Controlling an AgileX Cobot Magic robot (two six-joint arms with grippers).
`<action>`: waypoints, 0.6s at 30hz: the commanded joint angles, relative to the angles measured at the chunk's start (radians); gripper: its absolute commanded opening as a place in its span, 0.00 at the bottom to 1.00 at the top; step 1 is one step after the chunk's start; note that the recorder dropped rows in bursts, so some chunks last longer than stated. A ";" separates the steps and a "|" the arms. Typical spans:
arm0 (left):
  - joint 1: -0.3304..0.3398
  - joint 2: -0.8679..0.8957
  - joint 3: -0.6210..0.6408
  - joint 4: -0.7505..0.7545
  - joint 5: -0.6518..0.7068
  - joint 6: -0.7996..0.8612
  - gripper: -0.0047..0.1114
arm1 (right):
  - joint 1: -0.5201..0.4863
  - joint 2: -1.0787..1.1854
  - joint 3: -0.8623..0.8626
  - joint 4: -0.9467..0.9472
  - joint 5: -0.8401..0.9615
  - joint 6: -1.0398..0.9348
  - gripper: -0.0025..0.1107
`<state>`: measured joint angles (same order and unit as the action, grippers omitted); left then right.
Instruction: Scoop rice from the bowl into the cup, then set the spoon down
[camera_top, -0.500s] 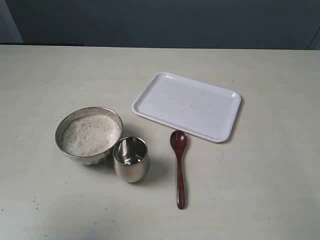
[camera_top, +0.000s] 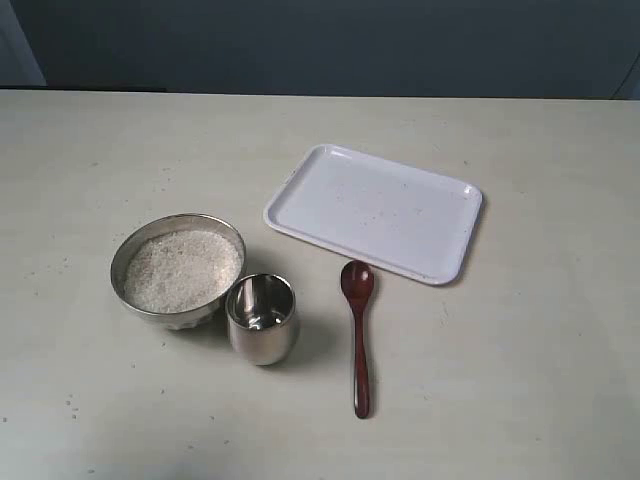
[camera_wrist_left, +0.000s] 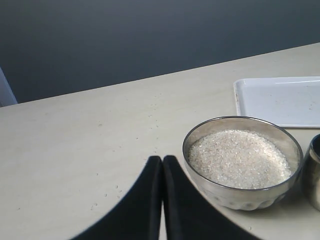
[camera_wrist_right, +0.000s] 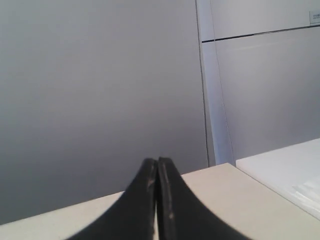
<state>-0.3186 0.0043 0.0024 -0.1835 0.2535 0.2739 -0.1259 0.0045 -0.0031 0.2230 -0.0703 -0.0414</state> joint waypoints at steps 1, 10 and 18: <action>-0.002 -0.004 -0.002 0.002 -0.015 -0.002 0.04 | -0.003 -0.004 0.003 0.153 -0.152 0.026 0.02; -0.002 -0.004 -0.002 0.002 -0.015 -0.002 0.04 | -0.003 -0.004 -0.031 0.460 -0.141 0.526 0.02; -0.002 -0.004 -0.002 0.002 -0.015 -0.002 0.04 | -0.003 -0.004 -0.233 0.059 0.048 0.739 0.02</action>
<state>-0.3186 0.0043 0.0024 -0.1835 0.2535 0.2739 -0.1259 0.0029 -0.1511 0.5123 -0.1280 0.6774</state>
